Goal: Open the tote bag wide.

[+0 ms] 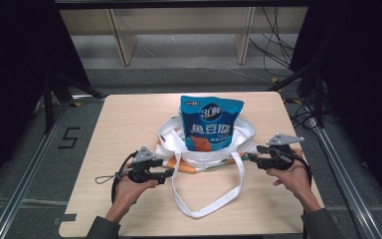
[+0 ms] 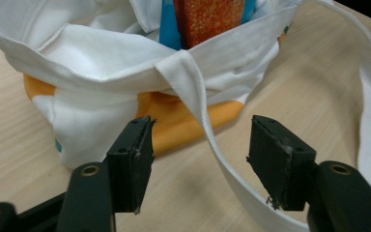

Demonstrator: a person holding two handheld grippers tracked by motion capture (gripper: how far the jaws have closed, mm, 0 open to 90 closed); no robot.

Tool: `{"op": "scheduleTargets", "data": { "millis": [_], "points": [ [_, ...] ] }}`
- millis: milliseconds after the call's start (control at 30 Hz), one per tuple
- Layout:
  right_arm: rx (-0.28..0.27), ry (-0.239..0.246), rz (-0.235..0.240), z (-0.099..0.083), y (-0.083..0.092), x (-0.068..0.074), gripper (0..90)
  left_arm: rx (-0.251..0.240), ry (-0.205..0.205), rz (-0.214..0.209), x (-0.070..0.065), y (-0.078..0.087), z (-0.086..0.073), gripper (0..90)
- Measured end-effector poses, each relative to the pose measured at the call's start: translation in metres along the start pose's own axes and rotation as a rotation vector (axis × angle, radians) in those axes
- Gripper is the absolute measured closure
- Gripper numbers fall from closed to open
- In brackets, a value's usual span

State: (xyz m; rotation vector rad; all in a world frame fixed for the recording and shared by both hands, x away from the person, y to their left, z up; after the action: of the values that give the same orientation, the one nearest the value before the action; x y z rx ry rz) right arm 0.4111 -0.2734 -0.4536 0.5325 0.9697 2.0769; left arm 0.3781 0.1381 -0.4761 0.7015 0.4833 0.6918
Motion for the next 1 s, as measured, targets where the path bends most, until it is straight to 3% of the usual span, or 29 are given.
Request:
{"op": "scheduleTargets", "data": {
  "millis": [33,333,367,400,433,533,567,633,700,733,767,800,867,900,1000],
  "points": [
    [0.009,0.003,0.002,-0.001,0.001,0.001,48.2,0.012,-0.014,0.000,0.000,0.002,-0.001,39.7],
    [-0.006,0.004,0.003,-0.011,0.003,0.010,41.5,-0.005,0.005,0.000,-0.004,0.008,-0.017,34.8],
    [0.005,-0.014,0.005,-0.013,0.004,0.012,41.2,0.002,0.004,0.003,-0.005,0.009,-0.020,34.5],
    [0.001,0.000,0.005,-0.014,0.003,0.012,41.0,0.017,-0.011,0.001,-0.004,0.010,-0.022,34.1],
    [0.005,-0.003,0.006,-0.015,0.003,0.013,40.7,-0.005,0.016,-0.003,-0.007,0.009,-0.024,33.4],
    [0.005,0.004,0.005,-0.018,0.003,0.011,40.0,0.011,0.006,-0.002,-0.009,0.010,-0.032,31.7],
    [0.010,-0.015,0.011,-0.020,0.002,0.013,39.9,0.010,0.008,-0.003,-0.009,0.010,-0.035,30.4],
    [0.010,0.003,0.003,-0.022,0.002,0.012,39.7,0.034,-0.011,0.015,-0.009,0.012,-0.038,26.3],
    [0.009,-0.018,0.007,-0.024,0.002,0.015,39.1,0.018,0.011,0.010,-0.011,0.012,-0.042,24.4],
    [0.015,0.001,0.010,-0.026,0.001,0.014,38.9,0.013,0.017,0.017,-0.013,0.012,-0.043,23.3],
    [0.025,0.002,0.012,-0.028,0.002,0.015,38.9,0.023,-0.002,0.016,-0.012,0.013,-0.045,22.0],
    [0.021,-0.024,0.013,-0.029,0.002,0.019,38.7,0.018,0.025,0.014,-0.014,0.013,-0.046,21.2],
    [0.027,0.008,0.023,-0.031,0.002,0.018,38.3,0.022,-0.002,0.025,-0.014,0.014,-0.050,19.0],
    [0.023,0.002,0.010,-0.032,0.003,0.020,38.1,0.034,-0.008,0.026,-0.013,0.015,-0.051,17.7],
    [0.028,0.012,0.010,-0.035,0.005,0.023,37.6,0.015,0.020,0.023,-0.016,0.015,-0.057,17.6]
  ]
}}
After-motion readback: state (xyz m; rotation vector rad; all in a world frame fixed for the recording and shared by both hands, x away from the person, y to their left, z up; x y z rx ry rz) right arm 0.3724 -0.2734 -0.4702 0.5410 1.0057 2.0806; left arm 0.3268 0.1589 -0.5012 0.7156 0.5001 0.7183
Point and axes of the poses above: each handheld gripper's, and its own axes: y roughly backward along the jaws, z roughly out of its top, x roughly to its left, the point moved 1 cm from there along -y, roughly forward along the jaws, and after that the axes turned 13 degrees about x, right-handed, at the moved point
